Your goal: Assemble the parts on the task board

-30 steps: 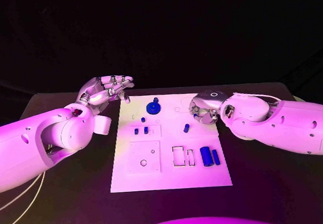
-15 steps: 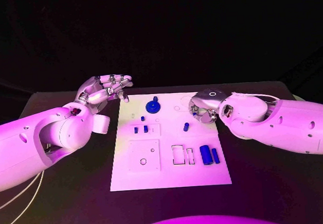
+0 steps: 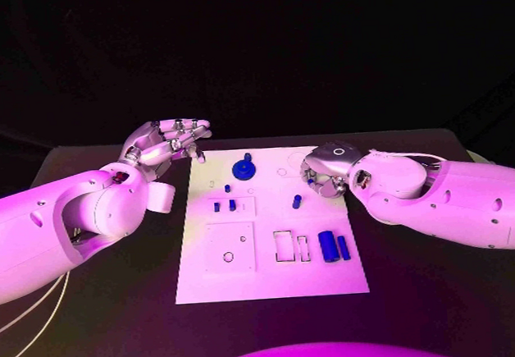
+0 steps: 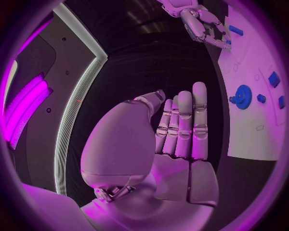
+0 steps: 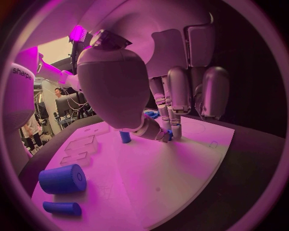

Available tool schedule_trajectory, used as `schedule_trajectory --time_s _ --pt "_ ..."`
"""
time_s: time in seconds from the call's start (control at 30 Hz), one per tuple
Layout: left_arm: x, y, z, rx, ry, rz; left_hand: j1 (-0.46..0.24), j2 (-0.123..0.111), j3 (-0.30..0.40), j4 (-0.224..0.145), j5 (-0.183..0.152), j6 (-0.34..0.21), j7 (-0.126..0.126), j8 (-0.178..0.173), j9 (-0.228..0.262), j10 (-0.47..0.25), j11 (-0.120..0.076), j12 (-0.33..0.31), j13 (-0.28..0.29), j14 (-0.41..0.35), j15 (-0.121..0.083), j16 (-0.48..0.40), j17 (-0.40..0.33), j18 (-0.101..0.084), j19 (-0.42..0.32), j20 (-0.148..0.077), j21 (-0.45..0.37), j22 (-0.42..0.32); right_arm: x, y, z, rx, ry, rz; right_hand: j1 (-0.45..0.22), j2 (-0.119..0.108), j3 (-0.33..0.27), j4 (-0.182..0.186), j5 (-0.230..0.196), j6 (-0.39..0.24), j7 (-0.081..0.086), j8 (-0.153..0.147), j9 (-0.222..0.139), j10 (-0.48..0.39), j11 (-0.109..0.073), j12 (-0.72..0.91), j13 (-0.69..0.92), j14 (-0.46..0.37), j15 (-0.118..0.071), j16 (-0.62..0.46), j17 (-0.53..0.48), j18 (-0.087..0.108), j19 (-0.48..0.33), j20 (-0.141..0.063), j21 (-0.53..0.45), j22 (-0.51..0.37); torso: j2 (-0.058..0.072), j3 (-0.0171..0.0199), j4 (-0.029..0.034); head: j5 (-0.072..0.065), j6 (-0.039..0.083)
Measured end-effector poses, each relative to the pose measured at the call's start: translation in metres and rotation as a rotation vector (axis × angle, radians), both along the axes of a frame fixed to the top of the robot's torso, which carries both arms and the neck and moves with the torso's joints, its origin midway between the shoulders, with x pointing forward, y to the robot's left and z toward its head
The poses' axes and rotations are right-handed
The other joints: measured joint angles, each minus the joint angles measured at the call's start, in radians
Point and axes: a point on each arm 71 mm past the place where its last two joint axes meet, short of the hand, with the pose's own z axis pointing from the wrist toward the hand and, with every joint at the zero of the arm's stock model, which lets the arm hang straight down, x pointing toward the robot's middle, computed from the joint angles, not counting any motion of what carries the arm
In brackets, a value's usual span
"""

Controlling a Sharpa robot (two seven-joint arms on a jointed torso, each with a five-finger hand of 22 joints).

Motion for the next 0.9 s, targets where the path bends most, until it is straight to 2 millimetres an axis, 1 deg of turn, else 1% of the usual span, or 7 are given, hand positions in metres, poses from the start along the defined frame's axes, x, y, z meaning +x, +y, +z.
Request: schedule_trajectory --time_s 0.03,0.13,0.5,0.53,0.6,0.9 --pt "0.0 0.0 0.0 0.0 0.0 0.0 0.0 0.0 0.0 0.0 0.0 0.0 0.0 0.0 0.0 0.0 0.0 0.0 0.0 0.0 0.0 0.0 0.0 0.0 0.0 0.0 0.0 0.0 0.0 0.0 0.0 0.002 -0.003 0.0 0.0 0.0 0.002 -0.002 0.0 0.004 -0.001 0.003 0.001 0.001 0.001 0.003 0.0 0.0 -0.002 0.003 0.0 0.0 0.002 -0.002 0.006 0.007 0.0 0.0 0.0001 0.0 0.0" --pt "0.0 0.0 0.0 0.001 0.002 0.0 0.0 0.0 0.0 0.0 0.0 0.0 0.0 0.0 0.0 0.0 0.0 0.0 0.0 0.0 0.0 0.0 0.0 0.0 0.0 0.0 0.0 0.0 -0.002 -0.001 -0.001 0.01 -0.013 -0.002 0.0 0.0 0.002 -0.003 0.006 0.004 -0.001 0.004 0.004 0.002 0.002 0.004 0.005 0.0 -0.002 0.004 0.0 0.0 0.002 -0.002 0.011 0.015 0.0 0.0 0.0003 -0.001 0.001" --pt "0.0 0.0 0.0 0.002 0.004 0.0 0.0 0.0 0.003 -0.003 0.0 0.0 0.0 0.0 -0.001 0.0 0.0 0.0 0.0 0.0 0.0 0.0 -0.001 0.0 0.0 0.0 -0.004 -0.001 -0.006 -0.006 -0.003 0.044 -0.039 -0.011 0.007 0.007 0.005 -0.005 0.006 0.004 -0.002 0.003 0.004 0.003 0.002 0.005 0.008 0.0 -0.002 0.004 0.0 0.0 0.001 -0.002 0.011 0.018 0.0 -0.0002 0.001 0.0 0.001" --pt "0.0 0.0 0.0 0.002 0.004 0.0 0.0 0.0 0.003 -0.003 0.0 0.0 0.0 0.0 -0.001 0.0 0.0 0.0 0.0 0.0 0.0 0.0 -0.001 0.0 0.0 0.0 -0.004 -0.001 -0.006 -0.007 -0.003 0.047 -0.041 -0.012 0.007 0.007 0.005 -0.006 0.006 0.004 -0.002 0.004 0.004 0.01 -0.005 0.005 0.008 0.0 -0.002 0.004 0.0 0.0 0.001 -0.002 0.011 0.019 0.0 -0.0004 0.0009 0.001 0.001" --pt "0.0 0.0 -0.001 0.003 0.005 0.0 0.0 0.0 0.003 -0.003 0.0 0.0 0.0 0.0 -0.001 0.0 0.0 0.0 0.0 0.0 0.0 0.0 -0.001 0.0 0.0 0.0 -0.004 -0.001 -0.007 -0.008 -0.002 0.055 -0.045 -0.014 0.007 0.007 0.005 -0.006 0.006 0.007 -0.004 0.007 0.004 0.014 -0.009 0.007 0.008 0.0 -0.002 0.004 0.0 0.0 0.001 -0.001 0.012 0.02 0.0 -0.0007 0.0009 0.001 0.001" --pt "0.001 0.001 -0.001 0.005 0.006 0.003 0.0 0.0 0.003 -0.003 0.0 0.0 0.0 0.0 -0.001 0.0 0.0 0.0 0.0 0.0 0.0 0.0 -0.001 0.0 0.0 0.0 -0.004 -0.001 -0.01 -0.014 0.007 0.097 -0.064 -0.024 0.007 0.007 0.005 -0.006 0.005 0.012 -0.002 0.008 0.005 0.026 -0.014 0.008 0.008 0.0 -0.002 0.008 0.0 0.0 0.001 -0.001 0.015 0.023 0.0 -0.0013 0.0009 0.003 0.001"
